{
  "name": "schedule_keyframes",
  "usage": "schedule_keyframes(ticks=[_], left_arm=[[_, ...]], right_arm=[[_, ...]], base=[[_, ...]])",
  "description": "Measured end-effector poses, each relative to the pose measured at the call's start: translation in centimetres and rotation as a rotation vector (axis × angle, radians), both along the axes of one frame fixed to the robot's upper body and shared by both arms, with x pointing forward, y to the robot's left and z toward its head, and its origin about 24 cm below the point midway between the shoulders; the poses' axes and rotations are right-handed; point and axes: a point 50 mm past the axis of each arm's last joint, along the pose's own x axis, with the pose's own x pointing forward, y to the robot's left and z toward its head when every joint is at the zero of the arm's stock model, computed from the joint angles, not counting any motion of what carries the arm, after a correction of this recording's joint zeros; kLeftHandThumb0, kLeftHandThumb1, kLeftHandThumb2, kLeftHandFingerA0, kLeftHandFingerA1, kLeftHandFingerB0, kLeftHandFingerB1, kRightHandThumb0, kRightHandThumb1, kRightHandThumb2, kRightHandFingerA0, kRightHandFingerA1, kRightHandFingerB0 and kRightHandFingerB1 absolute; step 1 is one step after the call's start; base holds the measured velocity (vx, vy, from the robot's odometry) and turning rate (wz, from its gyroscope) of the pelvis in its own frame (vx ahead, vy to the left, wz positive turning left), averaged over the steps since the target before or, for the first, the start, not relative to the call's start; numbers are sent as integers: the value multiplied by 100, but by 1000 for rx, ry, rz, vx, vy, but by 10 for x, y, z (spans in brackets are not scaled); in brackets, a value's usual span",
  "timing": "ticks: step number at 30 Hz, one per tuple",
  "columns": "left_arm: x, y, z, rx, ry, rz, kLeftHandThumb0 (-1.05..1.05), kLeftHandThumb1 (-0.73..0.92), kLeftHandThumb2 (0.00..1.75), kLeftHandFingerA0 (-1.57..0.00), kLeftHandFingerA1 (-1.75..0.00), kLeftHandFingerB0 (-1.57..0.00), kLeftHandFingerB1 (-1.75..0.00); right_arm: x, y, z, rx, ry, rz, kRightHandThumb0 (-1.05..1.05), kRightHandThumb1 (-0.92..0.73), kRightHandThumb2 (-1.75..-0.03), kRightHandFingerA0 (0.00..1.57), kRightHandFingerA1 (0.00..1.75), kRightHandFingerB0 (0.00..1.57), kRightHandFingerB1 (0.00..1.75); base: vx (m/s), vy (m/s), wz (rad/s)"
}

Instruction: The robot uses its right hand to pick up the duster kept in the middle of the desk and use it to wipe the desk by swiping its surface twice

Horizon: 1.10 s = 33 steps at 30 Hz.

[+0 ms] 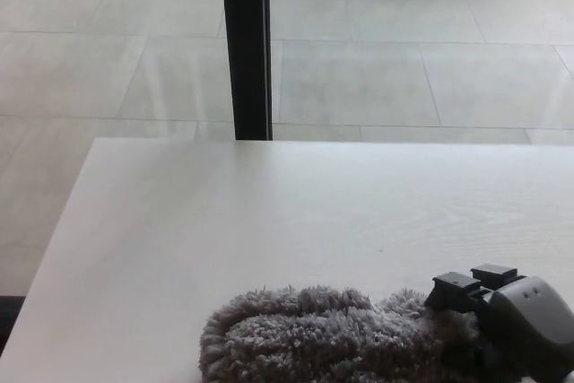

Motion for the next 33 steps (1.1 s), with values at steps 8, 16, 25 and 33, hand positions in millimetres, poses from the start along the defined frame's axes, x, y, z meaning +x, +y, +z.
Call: schedule_keyframes(ticks=[8,16,25,33], left_arm=[[3,0,0,0,-8,-2,-62,38,74,-103,-134,-68,-60],[7,0,1,-5,-23,-5,-62,38,73,-102,-138,-69,-60],[13,1,4,-16,-70,-7,-61,38,74,-98,-134,-67,-60],[14,0,4,-18,-75,-8,-53,45,55,-89,-97,-84,-54]], right_arm=[[0,7,0,-73,-86,77,-32,-49,-100,104,175,85,131],[5,15,2,-171,-147,182,-27,-43,-98,101,172,88,134],[25,9,13,-345,-146,219,-29,-46,-89,92,166,83,132],[34,3,13,-370,-104,128,-30,-64,-63,80,170,72,143]], base=[[0,0,0],[0,0,0],[0,0,0],[0,0,0]])
